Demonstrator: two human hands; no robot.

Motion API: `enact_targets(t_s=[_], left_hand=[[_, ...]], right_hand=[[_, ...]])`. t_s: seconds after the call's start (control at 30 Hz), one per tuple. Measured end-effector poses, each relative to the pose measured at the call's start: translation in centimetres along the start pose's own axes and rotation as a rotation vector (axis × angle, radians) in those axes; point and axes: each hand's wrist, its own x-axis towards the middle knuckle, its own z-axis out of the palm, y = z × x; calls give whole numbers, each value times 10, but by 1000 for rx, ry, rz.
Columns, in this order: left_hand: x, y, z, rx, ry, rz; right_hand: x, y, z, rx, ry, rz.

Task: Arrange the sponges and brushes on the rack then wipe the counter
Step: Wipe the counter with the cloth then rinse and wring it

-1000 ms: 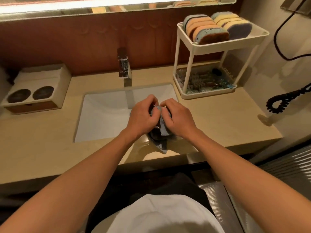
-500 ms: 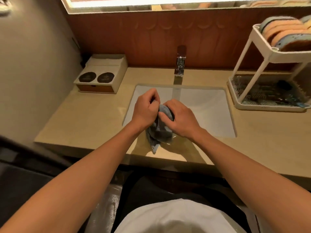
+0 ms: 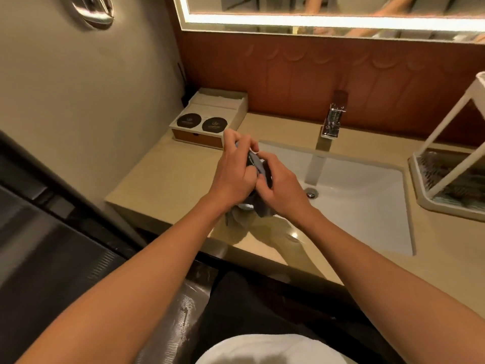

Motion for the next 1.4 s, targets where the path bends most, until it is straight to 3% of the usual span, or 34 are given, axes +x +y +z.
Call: enact_targets(t_s=[0.17, 0.37, 0.57, 0.7, 0.83, 1.1, 1.3, 1.4], left_hand=[[-33, -42, 12, -4, -124, -206], [-53, -86, 32, -5, -234, -409], [-46, -93, 38, -465, -233, -816], [-41, -94, 28, -556, -248, -751], [-24, -95, 8, -573, -313, -707], [25, -79, -33, -293, -302, -558], [0, -108, -33, -265, -537, -685], [-33, -116, -19, -224, -452, -806]], right_hand=[[-11, 19, 26, -190, -193, 69], [-5, 38, 49, -253, -232, 100], [16, 35, 59, -146, -247, 265], [21, 24, 57, -89, -269, 394], [24, 8, 47, -42, -172, 446], [49, -36, 32, 174, 28, 544], [45, -20, 39, 304, 20, 623], [35, -5, 44, 298, -60, 609]])
